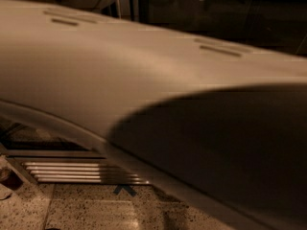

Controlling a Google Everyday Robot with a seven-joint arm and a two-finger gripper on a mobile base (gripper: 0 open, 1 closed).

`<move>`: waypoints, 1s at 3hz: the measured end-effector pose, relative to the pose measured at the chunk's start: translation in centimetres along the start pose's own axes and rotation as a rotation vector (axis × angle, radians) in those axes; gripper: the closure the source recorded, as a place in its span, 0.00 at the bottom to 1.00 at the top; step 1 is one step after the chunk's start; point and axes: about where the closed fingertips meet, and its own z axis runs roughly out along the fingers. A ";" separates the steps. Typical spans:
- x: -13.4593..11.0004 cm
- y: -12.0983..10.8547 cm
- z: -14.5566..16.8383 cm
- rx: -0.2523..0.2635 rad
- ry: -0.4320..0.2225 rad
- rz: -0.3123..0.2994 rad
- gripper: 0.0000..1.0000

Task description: Place 7up can into top drawer

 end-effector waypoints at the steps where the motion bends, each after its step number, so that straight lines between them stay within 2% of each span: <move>1: -0.1 0.1 0.0 0.001 -0.009 0.002 0.00; 2: -0.4 0.6 0.2 0.011 -0.075 0.014 0.00; 3: 0.5 1.3 1.2 0.062 -0.114 -0.070 0.00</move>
Offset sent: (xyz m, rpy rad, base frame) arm 0.0371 0.0017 -0.0359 0.0592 -0.1016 -0.0329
